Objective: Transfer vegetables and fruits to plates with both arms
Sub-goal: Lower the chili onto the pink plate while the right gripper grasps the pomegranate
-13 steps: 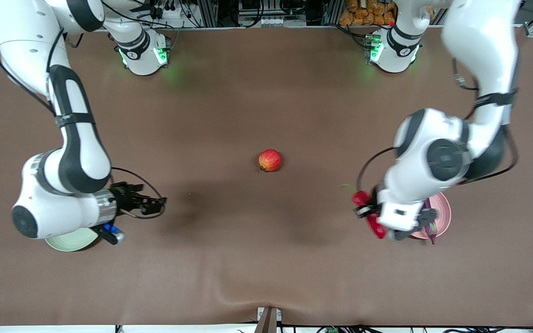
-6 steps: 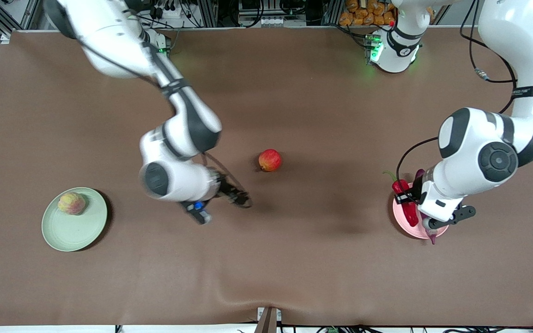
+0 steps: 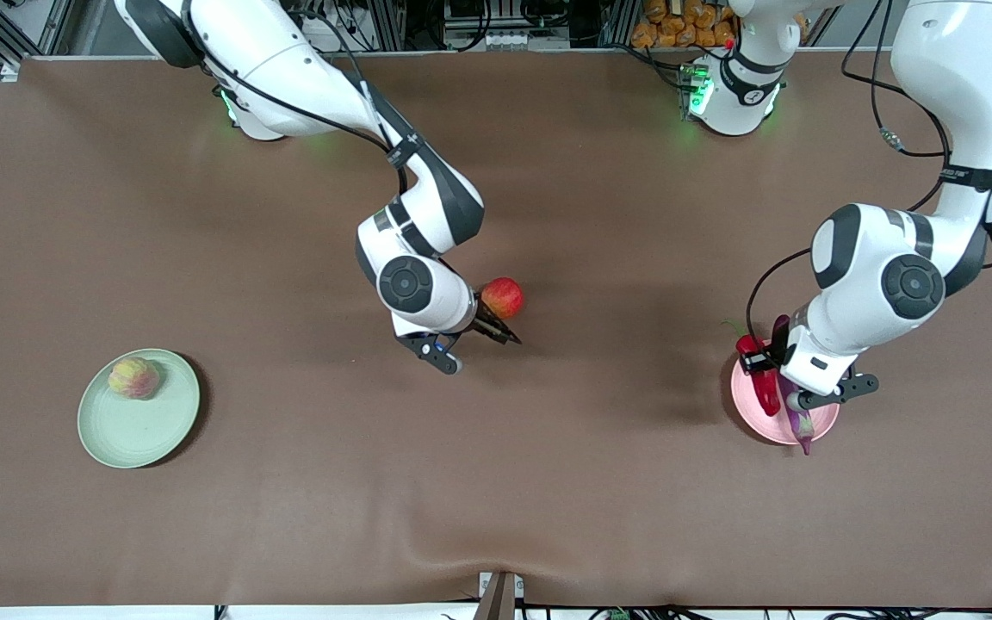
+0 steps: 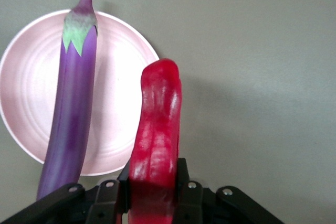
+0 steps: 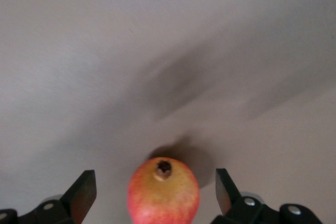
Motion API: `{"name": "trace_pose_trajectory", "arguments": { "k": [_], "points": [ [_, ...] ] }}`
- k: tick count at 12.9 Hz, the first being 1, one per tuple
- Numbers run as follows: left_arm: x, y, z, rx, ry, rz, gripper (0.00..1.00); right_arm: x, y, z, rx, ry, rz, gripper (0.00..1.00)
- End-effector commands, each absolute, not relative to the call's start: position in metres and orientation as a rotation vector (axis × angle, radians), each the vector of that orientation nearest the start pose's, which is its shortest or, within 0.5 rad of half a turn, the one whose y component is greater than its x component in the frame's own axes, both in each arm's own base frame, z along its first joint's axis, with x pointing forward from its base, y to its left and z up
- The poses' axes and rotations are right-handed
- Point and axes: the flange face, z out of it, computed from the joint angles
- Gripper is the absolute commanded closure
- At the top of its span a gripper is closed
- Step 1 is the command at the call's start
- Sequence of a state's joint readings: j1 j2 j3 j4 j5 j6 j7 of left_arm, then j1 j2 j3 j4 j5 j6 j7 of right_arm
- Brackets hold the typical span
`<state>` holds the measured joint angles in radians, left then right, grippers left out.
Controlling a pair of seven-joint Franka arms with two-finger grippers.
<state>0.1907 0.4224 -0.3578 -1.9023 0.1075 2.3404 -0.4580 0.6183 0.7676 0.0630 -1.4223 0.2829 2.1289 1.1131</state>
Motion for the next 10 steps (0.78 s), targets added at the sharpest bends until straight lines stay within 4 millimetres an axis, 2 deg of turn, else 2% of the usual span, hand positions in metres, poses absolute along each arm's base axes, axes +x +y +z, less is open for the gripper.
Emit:
{"name": "trace_pose_trajectory", "arguments": {
  "k": [1, 3, 4, 6, 7, 9, 10],
  "points": [
    [0.617, -0.08, 0.293, -3.185, -0.322, -0.099, 1.0, 0.535, 0.475, 0.238, -2.865, 0.953, 0.363, 0.0],
    [0.627, -0.049, 0.276, -3.164, -0.266, -0.175, 1.0, 0.525, 0.484, 0.233, -2.877, 0.938, 0.368, 0.0],
    [0.631, -0.041, 0.266, -3.165, -0.225, -0.2, 1.0, 0.521, 0.489, 0.232, -2.871, 0.958, 0.364, 0.0],
    [0.643, -0.034, 0.254, -3.179, -0.226, -0.211, 1.0, 0.511, 0.493, 0.219, -2.87, 0.957, 0.345, 0.0],
    [0.646, -0.034, 0.25, -3.187, -0.229, -0.23, 1.0, 0.508, 0.494, 0.213, -2.864, 0.955, 0.33, 0.07],
    [0.646, -0.036, 0.241, -3.195, -0.227, -0.228, 1.0, 0.503, 0.5, 0.205, -2.865, 0.942, 0.318, 0.61],
    [0.646, -0.036, 0.239, -3.197, -0.226, -0.224, 1.0, 0.505, 0.499, 0.203, -2.864, 0.946, 0.315, 1.0]
  ]
}}
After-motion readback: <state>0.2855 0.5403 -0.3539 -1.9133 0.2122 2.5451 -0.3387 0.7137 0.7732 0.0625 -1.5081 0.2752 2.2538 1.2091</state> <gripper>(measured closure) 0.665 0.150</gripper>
